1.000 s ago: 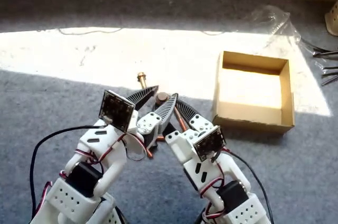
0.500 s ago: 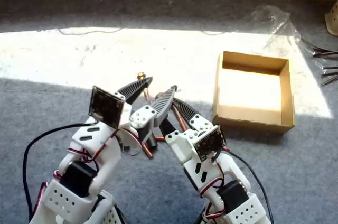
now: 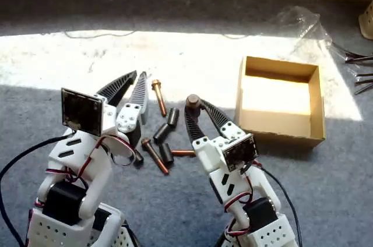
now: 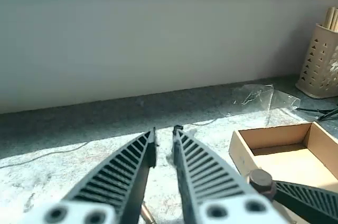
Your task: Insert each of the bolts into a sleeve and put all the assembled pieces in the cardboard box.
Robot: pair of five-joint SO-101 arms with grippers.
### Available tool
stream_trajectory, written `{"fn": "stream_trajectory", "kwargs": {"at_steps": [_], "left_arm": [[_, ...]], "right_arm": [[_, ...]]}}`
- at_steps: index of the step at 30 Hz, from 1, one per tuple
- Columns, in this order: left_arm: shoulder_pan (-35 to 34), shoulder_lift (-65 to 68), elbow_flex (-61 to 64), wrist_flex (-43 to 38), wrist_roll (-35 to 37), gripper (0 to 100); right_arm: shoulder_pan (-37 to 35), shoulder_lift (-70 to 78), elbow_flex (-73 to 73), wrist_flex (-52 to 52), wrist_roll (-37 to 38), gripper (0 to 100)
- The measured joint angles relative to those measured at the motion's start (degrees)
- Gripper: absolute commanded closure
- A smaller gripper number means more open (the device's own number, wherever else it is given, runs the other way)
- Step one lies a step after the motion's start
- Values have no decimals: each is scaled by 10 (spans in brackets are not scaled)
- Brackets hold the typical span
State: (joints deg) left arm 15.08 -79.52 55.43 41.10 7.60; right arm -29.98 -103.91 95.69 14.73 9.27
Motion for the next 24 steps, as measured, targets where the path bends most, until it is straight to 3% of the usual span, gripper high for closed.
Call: {"fn": "stream_trajectory", "kwargs": {"at_steps": [4, 10, 14, 18, 24], "left_arm": [[-56, 0, -4, 25, 0, 965], [-116, 0, -5, 78, 1, 966], [-127, -2, -5, 113, -4, 973], [-127, -49, -5, 163, -59, 992], [-128, -148, -5, 203, -76, 993]], "right_arm": [[29, 0, 0, 18, 0, 994], [84, 0, -7, 147, 42, 994], [129, 1, -33, 200, 45, 994], [173, 1, -105, 261, 45, 994], [185, 91, -263, 354, 45, 994]]}}
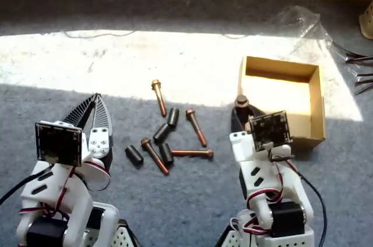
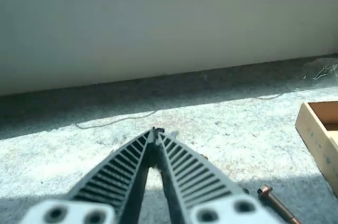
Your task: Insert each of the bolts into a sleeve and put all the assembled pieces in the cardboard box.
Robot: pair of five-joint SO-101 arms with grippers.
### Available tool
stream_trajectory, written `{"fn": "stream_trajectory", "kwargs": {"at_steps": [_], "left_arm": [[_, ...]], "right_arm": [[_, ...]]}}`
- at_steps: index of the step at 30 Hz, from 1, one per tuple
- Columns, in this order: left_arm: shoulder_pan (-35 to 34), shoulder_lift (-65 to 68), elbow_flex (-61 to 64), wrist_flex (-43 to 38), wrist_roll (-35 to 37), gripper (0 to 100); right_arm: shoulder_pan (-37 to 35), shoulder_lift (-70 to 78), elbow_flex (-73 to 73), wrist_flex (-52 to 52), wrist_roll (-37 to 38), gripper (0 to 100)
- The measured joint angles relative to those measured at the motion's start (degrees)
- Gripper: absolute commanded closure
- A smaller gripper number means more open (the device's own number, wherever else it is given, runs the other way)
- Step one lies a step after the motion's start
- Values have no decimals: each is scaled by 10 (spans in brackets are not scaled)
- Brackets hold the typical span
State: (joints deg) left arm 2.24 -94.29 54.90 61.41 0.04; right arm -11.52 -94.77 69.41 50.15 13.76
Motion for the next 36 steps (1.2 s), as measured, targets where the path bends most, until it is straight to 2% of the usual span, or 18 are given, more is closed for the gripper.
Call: {"fn": "stream_trajectory", "kwargs": {"at_steps": [6, 15, 21, 27, 30, 36], "left_arm": [[-5, -17, 43, 11, -1, 993], [-80, -17, 52, 15, -1, 993], [-84, -17, 79, 15, -1, 993], [-142, -17, 91, 15, 0, 993], [-164, -17, 104, 15, 1, 993], [-165, -17, 132, 15, 0, 993]], "right_arm": [[9, 204, -150, 33, 1, 994], [96, 485, -270, 33, 2, 994], [97, 609, -297, -3, 2, 994], [107, 725, -298, -69, 2, 994], [120, 761, -298, -104, -9, 994], [123, 797, -298, -119, -21, 991]]}}
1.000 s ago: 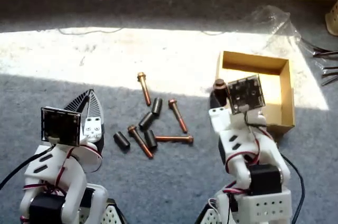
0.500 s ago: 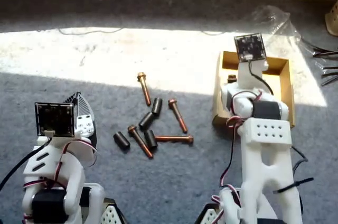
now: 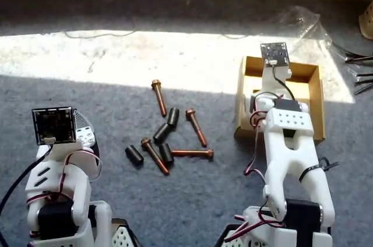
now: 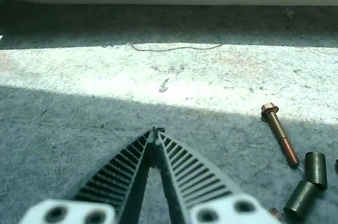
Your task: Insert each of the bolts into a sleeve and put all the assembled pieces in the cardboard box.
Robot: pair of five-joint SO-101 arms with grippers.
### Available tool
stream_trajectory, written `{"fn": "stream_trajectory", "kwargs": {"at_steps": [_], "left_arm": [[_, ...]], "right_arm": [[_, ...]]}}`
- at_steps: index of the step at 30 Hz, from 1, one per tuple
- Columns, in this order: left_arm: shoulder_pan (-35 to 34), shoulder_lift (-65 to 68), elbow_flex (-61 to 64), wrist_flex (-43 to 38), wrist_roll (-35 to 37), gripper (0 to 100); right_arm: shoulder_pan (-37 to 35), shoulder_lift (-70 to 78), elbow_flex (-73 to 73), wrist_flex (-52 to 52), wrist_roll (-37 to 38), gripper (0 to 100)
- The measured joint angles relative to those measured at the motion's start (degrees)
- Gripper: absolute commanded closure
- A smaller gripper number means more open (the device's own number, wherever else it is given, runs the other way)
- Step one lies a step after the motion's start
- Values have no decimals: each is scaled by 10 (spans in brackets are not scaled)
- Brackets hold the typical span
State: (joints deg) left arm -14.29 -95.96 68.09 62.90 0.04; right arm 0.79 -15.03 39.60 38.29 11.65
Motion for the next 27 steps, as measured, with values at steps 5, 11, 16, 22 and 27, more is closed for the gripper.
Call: {"fn": "stream_trajectory", "kwargs": {"at_steps": [5, 11, 16, 22, 27], "left_arm": [[0, 0, 1, 0, 0, 993], [0, 0, 1, 0, 0, 993], [0, 0, 1, 0, 0, 993], [0, 0, 1, 0, 0, 993], [0, 0, 1, 0, 0, 993]], "right_arm": [[3, 6, 0, -23, 0, 989], [3, 6, 0, -27, -2, 988], [3, 6, 0, -30, -2, 988], [-4, 6, 0, -30, -13, 940], [-5, 5, -2, -30, -31, 817]]}}
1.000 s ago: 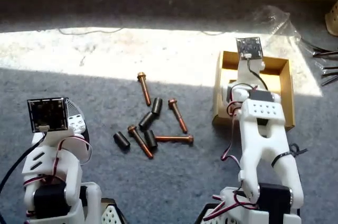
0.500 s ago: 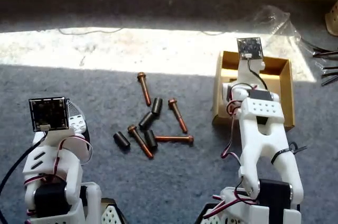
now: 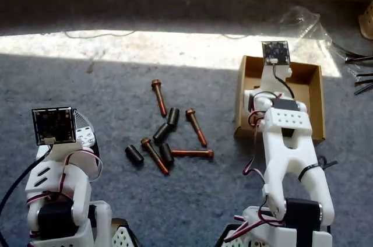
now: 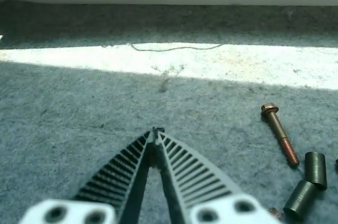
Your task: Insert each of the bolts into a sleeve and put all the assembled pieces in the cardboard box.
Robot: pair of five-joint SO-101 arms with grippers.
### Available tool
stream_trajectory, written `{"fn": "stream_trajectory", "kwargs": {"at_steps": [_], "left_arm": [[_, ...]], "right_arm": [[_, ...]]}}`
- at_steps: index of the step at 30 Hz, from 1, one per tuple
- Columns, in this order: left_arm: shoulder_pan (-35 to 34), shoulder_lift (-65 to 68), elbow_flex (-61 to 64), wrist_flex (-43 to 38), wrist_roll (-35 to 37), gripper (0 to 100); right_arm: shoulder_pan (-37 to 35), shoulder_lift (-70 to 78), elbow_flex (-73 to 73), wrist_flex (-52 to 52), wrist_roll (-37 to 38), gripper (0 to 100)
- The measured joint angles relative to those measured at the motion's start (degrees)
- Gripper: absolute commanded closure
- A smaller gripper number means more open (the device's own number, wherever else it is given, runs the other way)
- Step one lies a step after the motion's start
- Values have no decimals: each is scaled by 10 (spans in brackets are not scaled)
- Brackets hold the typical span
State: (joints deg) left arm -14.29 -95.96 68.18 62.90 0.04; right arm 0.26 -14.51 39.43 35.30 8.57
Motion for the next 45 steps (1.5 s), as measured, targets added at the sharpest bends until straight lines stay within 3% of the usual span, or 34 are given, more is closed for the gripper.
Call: {"fn": "stream_trajectory", "kwargs": {"at_steps": [15, 20, 24, 29, 38, 45], "left_arm": [[0, 0, 2, 0, 0, 993], [0, 0, 2, 0, 0, 993], [0, -42, 21, 12, 0, 993], [2, -76, 37, 18, 1, 993], [7, -76, 37, 18, -1, 993], [-2, -76, 37, 18, -1, 993]], "right_arm": [[-10, -4, -13, 0, -1, 815], [-69, -76, -13, 8, 28, 815], [-131, -156, -13, 76, 46, 815], [-212, -201, -13, 151, 3, 815], [-316, -145, -21, 190, -72, 815], [-381, -33, -108, 255, -58, 815]]}}
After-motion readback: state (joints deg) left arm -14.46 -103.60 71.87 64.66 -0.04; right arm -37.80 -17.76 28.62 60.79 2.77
